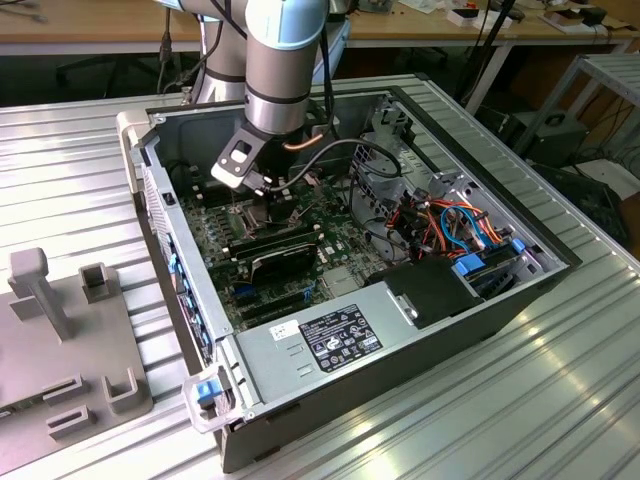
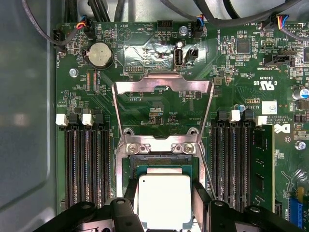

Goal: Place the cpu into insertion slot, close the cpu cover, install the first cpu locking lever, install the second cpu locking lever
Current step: 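Place the cpu into insertion slot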

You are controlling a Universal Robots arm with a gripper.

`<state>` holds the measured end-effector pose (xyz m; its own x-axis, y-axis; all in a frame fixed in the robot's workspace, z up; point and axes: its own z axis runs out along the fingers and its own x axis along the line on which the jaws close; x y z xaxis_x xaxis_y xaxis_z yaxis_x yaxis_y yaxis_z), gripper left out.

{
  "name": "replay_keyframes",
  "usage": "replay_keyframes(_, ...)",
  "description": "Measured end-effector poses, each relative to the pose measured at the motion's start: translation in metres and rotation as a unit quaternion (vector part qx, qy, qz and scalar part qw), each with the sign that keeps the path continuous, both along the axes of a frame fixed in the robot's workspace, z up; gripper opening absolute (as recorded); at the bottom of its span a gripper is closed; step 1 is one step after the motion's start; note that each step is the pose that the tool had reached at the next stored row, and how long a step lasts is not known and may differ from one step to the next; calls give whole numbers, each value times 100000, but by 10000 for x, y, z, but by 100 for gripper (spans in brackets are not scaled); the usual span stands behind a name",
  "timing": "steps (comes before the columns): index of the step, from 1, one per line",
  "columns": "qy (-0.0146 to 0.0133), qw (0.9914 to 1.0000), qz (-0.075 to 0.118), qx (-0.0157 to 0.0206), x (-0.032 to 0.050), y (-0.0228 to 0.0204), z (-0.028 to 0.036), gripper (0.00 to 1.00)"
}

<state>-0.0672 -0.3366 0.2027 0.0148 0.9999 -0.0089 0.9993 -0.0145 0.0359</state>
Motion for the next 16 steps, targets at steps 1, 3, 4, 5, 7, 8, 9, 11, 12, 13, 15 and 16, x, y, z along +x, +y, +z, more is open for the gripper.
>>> replay_keyframes(1,35,100000,2,24,3,0,1,54)
replay_keyframes(3,134,100000,-5,35,6,0,13,54)
replay_keyframes(4,216,100000,-5,47,8,0,22,54)
replay_keyframes(5,230,100000,-11,57,12,0,22,54)
replay_keyframes(7,243,100000,-41,105,19,0,21,54)
replay_keyframes(8,244,100000,-74,143,21,0,20,54)
replay_keyframes(9,237,99999,-226,174,24,1,19,54)
replay_keyframes(11,237,99999,-436,178,29,2,17,54)
replay_keyframes(12,236,99998,-547,205,32,2,14,54)
replay_keyframes(13,243,99998,-593,258,32,2,9,54)
replay_keyframes(15,240,99996,-661,583,35,3,-5,54)
replay_keyframes(16,240,99995,-669,728,35,3,-9,54)
